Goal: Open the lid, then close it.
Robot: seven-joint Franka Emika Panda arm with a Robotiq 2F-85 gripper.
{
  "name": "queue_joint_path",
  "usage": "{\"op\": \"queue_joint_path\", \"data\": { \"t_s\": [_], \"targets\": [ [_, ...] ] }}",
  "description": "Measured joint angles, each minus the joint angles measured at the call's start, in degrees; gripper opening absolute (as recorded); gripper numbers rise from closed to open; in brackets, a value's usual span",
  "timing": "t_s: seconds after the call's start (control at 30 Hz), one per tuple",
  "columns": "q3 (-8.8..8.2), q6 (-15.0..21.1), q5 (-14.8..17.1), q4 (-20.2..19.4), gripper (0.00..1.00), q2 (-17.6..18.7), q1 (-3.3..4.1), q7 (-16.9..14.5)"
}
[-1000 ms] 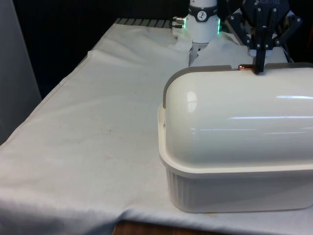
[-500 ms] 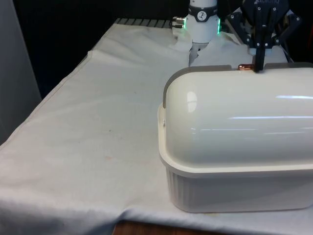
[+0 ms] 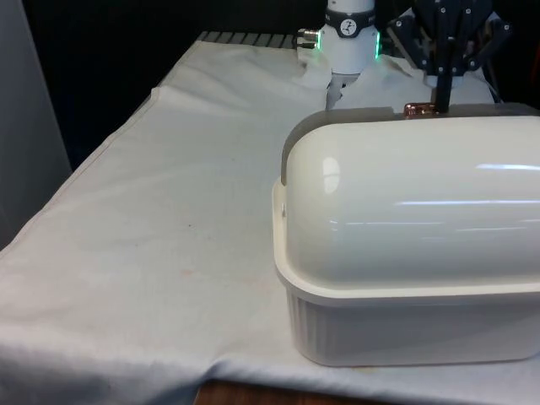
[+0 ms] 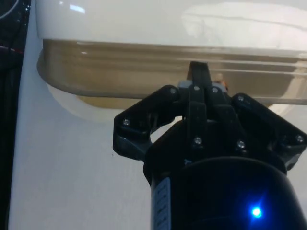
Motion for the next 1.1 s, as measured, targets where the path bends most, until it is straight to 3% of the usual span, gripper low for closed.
{"op": "queue_joint_path", "data": {
  "t_s": [1.1],
  "targets": [
    [0.63, -14.32, -0.11, -3.21, 0.0, -1.95, 0.34, -2.01]
  ]
}}
